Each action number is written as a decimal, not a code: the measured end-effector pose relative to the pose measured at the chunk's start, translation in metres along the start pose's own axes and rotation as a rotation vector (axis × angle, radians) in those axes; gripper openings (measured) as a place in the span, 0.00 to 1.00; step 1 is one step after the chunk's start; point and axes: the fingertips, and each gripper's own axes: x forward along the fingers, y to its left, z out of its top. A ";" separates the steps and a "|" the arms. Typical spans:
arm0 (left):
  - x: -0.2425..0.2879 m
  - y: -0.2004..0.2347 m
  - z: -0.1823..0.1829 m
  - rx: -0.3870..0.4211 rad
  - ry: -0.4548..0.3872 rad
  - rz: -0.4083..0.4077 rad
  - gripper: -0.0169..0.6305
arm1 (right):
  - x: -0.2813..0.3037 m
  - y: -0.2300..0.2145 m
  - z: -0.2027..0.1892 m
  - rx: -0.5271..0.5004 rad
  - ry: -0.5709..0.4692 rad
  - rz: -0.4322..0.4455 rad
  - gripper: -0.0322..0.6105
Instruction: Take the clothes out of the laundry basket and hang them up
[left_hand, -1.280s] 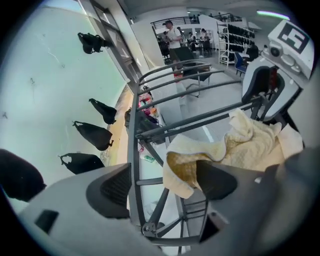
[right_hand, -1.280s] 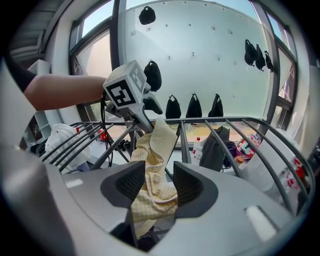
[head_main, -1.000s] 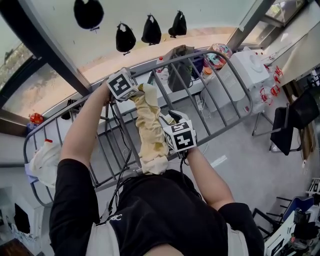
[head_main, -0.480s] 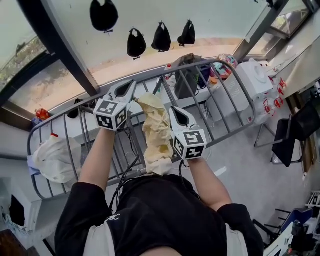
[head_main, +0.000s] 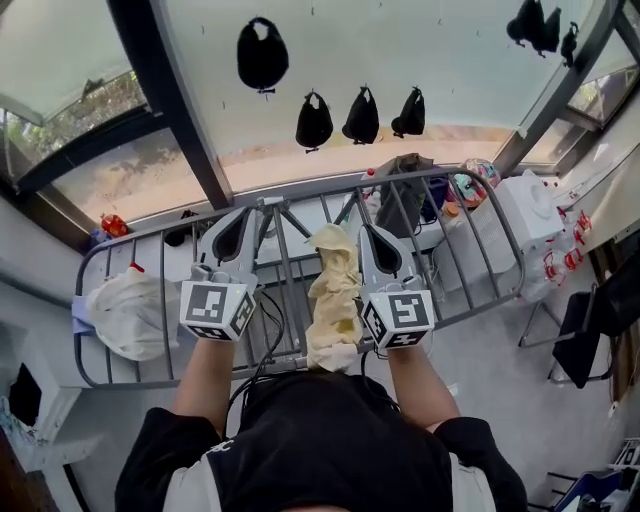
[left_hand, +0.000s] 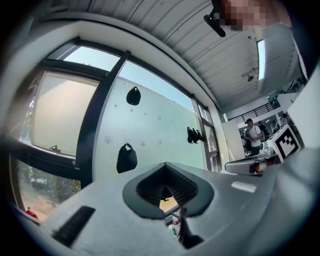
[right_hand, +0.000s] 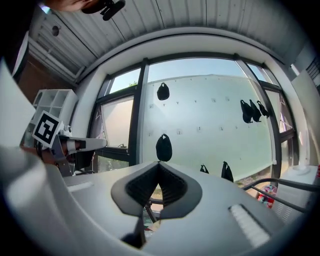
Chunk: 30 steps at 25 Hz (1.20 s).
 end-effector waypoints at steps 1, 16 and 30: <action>-0.005 0.001 0.004 0.000 0.000 0.010 0.04 | 0.000 0.003 0.007 -0.006 -0.016 0.004 0.07; -0.032 0.017 0.000 0.034 0.077 0.078 0.04 | 0.005 0.013 0.022 -0.018 -0.001 -0.033 0.07; -0.031 0.013 -0.007 0.032 0.092 0.060 0.04 | 0.001 0.013 0.016 -0.043 0.024 -0.049 0.07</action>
